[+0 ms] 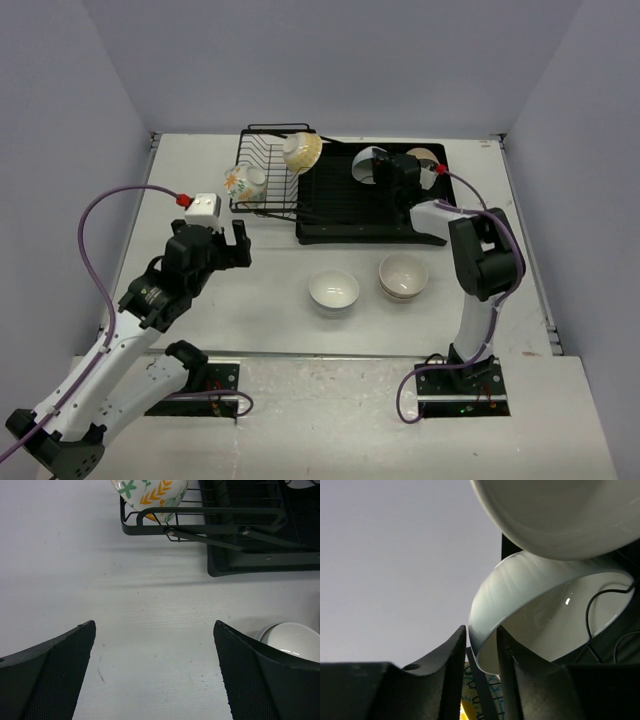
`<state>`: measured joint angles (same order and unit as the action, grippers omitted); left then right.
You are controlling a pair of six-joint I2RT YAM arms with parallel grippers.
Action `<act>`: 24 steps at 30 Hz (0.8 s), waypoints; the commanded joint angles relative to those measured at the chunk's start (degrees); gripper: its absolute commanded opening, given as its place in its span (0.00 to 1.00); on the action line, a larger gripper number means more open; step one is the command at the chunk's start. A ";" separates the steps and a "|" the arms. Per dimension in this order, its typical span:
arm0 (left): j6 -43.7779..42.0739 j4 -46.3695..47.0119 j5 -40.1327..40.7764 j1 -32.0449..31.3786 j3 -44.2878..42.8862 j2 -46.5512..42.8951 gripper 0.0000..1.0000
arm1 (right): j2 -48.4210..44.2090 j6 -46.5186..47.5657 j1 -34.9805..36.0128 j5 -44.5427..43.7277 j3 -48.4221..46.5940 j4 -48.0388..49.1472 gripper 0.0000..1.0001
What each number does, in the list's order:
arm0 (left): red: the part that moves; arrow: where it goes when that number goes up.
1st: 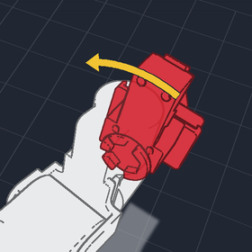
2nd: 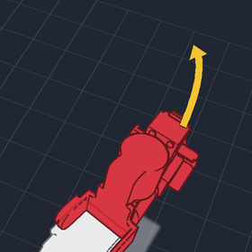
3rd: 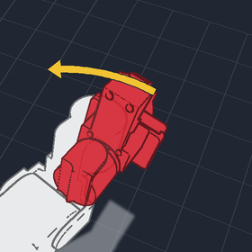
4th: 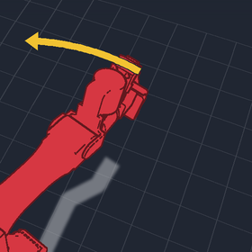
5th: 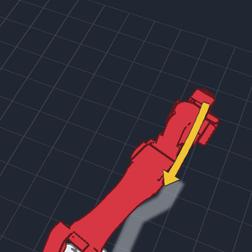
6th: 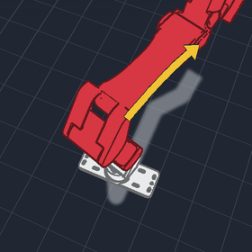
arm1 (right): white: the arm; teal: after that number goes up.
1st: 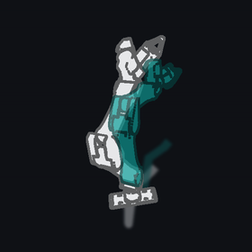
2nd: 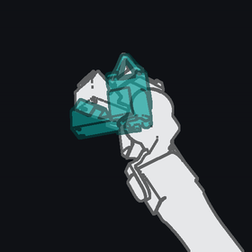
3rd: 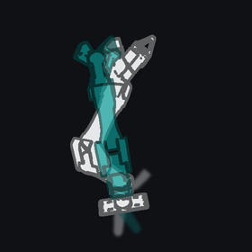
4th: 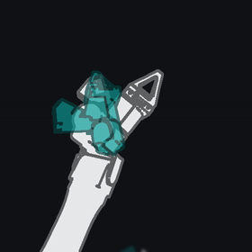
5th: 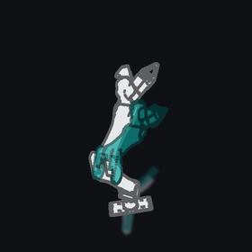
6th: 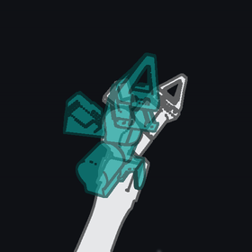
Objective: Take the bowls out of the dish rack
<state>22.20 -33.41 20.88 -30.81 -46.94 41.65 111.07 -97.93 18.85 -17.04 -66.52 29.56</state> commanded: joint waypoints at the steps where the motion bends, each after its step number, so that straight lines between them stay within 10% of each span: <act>1: -1.81 2.65 -1.28 0.22 0.53 -0.34 1.00 | 0.99 -0.51 0.40 -3.35 -2.12 4.10 0.30; 24: -2.51 3.17 -3.04 0.22 0.71 0.01 1.00 | 1.26 -2.35 2.24 -6.34 4.29 22.20 0.00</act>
<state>21.39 -32.56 18.55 -30.81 -46.44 41.87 114.04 -99.44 20.21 -20.34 -63.31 43.94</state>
